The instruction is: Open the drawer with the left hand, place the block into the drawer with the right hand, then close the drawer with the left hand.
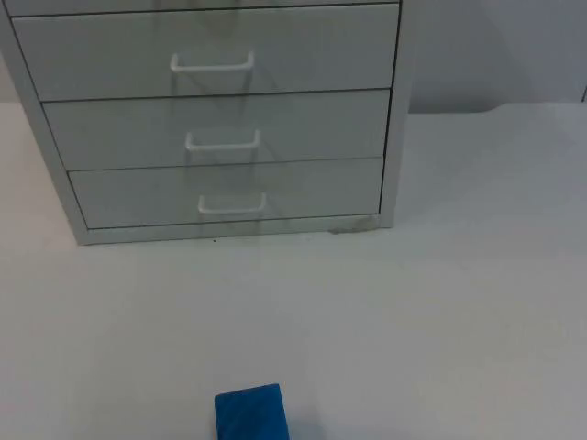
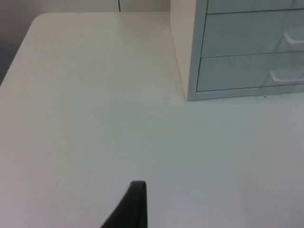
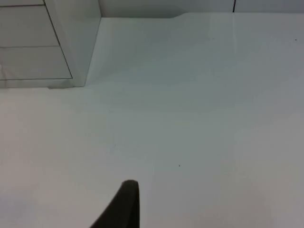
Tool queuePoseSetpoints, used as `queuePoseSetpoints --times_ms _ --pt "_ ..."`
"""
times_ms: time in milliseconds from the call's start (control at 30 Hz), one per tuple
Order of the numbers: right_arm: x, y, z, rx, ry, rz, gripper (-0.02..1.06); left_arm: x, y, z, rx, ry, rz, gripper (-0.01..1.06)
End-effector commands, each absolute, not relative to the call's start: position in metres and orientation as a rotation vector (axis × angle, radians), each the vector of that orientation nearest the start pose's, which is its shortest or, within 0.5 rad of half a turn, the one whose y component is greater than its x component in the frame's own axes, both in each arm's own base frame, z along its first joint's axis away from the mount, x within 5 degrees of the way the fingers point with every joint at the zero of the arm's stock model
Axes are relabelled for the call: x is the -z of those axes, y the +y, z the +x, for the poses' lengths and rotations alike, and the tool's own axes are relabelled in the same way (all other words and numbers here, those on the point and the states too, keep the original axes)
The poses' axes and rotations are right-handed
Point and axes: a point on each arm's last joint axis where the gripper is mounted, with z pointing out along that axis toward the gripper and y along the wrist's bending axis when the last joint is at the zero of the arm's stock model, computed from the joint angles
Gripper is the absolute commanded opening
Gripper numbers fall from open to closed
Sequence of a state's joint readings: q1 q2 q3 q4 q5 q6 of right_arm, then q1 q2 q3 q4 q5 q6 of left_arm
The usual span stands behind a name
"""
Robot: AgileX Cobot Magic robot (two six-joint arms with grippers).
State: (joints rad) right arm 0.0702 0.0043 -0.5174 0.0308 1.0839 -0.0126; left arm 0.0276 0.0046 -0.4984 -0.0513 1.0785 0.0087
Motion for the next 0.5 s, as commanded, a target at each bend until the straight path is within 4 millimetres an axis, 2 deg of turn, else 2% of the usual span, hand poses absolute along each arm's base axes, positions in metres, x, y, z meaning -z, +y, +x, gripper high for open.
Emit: queuePoseSetpoints --times_ms 0,100,267,300,467 --pt "-0.284 0.002 -0.007 -0.065 2.039 -0.084 1.05 -0.275 -0.006 -0.004 0.064 2.064 -0.011 1.05" --pt "-0.289 0.002 -0.002 -0.065 2.055 -0.084 1.05 -0.275 -0.007 0.002 0.090 2.095 -0.012 1.05" --pt "-0.309 0.004 0.024 -0.065 2.049 -0.080 1.05 -0.274 -0.008 0.024 0.117 2.236 -0.022 1.05" --pt "-0.309 0.004 0.024 -0.065 2.049 -0.080 1.05 -0.274 -0.008 0.024 0.117 2.236 -0.022 1.05" --pt "-0.313 0.006 0.064 -0.064 2.086 -0.076 1.05 -0.268 -0.008 0.049 0.132 2.406 -0.037 1.05"
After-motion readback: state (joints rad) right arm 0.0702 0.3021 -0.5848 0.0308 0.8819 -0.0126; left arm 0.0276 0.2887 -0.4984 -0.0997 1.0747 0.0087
